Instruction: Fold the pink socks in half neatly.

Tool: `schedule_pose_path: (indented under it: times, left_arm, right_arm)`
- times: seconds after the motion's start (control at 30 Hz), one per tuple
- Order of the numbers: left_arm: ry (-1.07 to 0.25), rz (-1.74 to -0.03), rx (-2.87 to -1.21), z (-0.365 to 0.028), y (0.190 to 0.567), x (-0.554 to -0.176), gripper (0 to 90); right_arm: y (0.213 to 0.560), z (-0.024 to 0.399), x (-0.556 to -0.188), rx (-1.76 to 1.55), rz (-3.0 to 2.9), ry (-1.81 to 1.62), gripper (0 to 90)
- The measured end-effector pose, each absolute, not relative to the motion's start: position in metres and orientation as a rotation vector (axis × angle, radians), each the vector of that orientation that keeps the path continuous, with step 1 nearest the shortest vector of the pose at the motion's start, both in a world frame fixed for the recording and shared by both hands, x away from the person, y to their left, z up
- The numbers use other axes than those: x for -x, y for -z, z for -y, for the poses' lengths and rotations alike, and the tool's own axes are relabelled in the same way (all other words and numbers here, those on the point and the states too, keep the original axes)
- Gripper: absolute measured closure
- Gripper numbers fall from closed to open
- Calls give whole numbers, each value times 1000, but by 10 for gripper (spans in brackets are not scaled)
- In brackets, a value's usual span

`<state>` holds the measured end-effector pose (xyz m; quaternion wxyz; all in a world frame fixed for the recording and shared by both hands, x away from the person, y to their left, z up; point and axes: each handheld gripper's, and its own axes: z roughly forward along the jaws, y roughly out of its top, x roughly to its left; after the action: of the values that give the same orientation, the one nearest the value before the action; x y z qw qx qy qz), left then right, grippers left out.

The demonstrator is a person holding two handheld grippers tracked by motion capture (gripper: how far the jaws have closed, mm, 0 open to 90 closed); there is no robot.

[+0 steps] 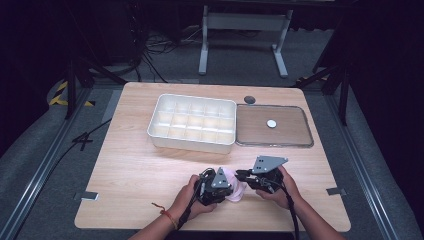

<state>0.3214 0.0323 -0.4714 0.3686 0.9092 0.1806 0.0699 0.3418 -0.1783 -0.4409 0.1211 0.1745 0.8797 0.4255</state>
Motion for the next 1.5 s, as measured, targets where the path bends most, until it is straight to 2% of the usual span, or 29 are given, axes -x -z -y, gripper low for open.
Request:
schedule_pose_path:
  times: [0.2,0.37,0.73,0.87,0.93,1.27,1.33,1.5]
  left_arm:
    - [-164,-465,-2325,-33,472,-323,773]
    - [-158,-470,-2324,-36,470,-324,734]
    - [-141,-684,-2191,-76,461,-339,523]
    - [-80,-701,-2217,-72,471,-340,477]
    - [-91,-694,-2257,-68,475,-340,458]
    - [-120,-684,-2258,-66,478,-338,480]
    - [-115,-679,-2256,-66,478,-338,514]
    - [-104,-673,-2253,-66,478,-338,545]
  right_arm:
    - [448,172,-341,-499,-2610,-1208,801]
    - [459,171,-344,-509,-2647,-1136,811]
    - [466,172,-340,-470,-2658,-1086,820]
    - [467,171,-339,-473,-2644,-1080,821]
    - [467,171,-338,-471,-2639,-1074,820]
    - [466,170,-337,-470,-2626,-1072,806]
    - [460,172,-337,-488,-2604,-1097,781]
    - [456,173,-333,-478,-2611,-1127,782]
